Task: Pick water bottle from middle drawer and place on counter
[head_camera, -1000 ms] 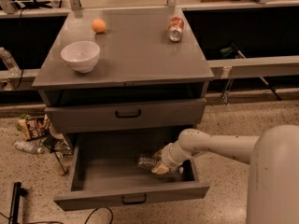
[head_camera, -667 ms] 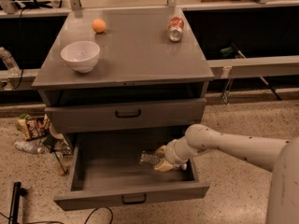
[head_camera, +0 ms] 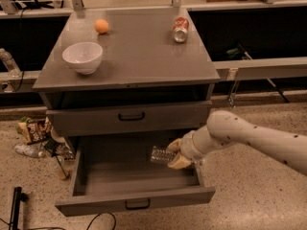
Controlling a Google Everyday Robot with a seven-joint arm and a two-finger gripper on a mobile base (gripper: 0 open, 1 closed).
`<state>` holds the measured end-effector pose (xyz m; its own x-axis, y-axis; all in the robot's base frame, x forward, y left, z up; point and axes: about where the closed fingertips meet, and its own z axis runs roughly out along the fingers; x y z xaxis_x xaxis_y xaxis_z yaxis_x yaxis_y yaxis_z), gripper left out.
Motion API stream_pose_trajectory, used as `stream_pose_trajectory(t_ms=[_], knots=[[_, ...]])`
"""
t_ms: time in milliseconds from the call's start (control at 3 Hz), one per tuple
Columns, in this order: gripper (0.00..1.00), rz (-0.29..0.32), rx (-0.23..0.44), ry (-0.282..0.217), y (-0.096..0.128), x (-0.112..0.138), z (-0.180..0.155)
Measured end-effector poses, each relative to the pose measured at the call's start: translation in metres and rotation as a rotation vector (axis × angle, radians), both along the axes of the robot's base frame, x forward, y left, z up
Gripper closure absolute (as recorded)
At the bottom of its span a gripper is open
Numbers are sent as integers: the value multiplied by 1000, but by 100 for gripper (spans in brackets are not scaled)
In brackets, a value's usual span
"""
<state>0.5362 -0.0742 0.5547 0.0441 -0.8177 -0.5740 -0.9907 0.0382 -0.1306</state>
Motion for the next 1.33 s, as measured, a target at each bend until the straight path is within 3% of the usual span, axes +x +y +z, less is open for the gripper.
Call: stream_pose_trajectory(t_ms=[667,1000,1333], knots=[[100,44,-5,-84,-24,21,130],[100,52,-8,-97,-25,20,140],[100,91,-28,-182,-28,13,202]])
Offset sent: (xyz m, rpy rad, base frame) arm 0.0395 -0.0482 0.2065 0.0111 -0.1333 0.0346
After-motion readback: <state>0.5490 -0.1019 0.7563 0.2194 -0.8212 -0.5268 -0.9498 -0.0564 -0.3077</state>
